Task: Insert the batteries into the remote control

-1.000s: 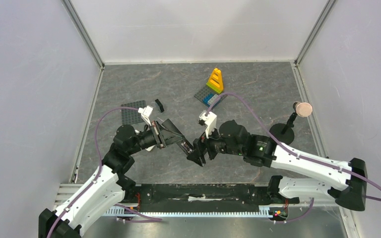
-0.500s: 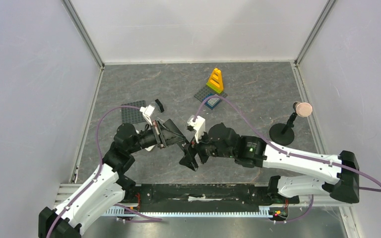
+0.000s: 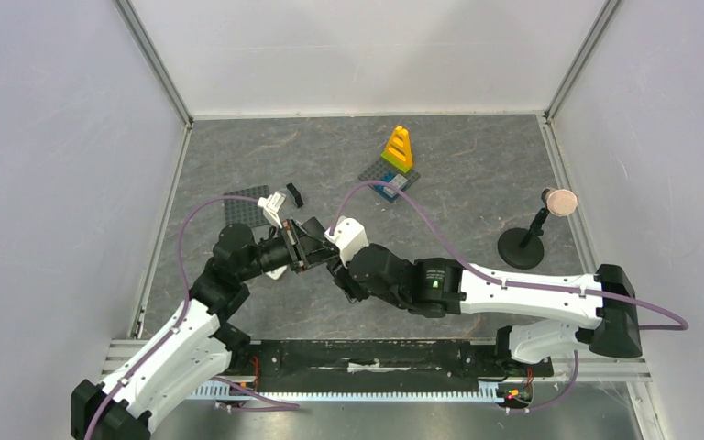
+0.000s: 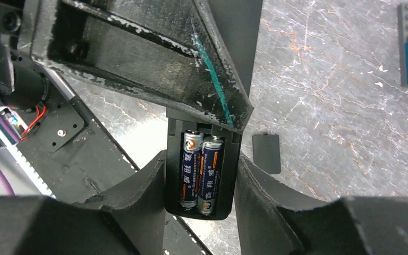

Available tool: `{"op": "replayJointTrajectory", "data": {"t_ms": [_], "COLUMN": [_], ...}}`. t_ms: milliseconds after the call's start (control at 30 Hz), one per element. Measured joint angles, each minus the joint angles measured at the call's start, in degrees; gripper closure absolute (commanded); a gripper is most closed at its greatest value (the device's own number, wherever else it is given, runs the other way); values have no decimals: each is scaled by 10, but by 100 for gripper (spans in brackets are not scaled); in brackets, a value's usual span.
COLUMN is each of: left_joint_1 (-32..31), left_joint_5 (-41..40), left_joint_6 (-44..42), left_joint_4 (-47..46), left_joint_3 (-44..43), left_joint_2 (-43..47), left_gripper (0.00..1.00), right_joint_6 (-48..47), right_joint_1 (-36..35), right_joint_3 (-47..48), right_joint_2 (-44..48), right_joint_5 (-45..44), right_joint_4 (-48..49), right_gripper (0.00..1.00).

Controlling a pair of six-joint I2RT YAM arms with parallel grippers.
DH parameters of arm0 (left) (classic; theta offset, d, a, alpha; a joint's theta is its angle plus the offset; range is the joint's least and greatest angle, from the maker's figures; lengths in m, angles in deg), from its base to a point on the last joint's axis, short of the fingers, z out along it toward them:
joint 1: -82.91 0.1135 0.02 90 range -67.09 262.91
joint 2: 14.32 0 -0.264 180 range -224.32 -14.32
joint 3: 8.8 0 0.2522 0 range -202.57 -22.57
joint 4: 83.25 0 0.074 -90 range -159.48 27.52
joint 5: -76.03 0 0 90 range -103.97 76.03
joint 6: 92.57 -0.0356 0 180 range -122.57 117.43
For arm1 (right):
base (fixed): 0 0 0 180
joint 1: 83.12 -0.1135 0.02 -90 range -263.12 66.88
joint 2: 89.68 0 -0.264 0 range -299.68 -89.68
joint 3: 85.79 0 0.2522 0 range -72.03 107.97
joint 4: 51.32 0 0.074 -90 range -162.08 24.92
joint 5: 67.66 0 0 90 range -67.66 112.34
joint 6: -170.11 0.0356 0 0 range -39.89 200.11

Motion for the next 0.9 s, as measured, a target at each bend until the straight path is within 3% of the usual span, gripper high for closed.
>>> {"op": "replayJointTrajectory", "data": {"t_ms": [100,233,433,667,833,900], "left_joint_1": [0,0,0,0,-2,-3], "left_joint_5": [-4,-9,-48,-78,-79,-80], "left_joint_6": [2,3,15,49,71,72], "left_joint_4": [-1,0,12,-15,-32,-37], "left_joint_3": [0,0,5,50,58,59], "left_joint_2": [1,1,19,44,57,64], "left_gripper": [88,64,54,63,96,98], "right_joint_6": [6,9,17,33,53,62], "right_joint_1": [-2,-5,-10,-10,-10,-10], "right_joint_3": [6,8,8,8,8,8], "right_joint_2": [-6,-8,-8,-8,-9,-9], "right_joint_5": [-21,-29,-27,-26,-24,-22], "right_joint_4": [-5,-8,-10,-14,-17,-12], "right_gripper": [64,66,66,66,60,49]}}
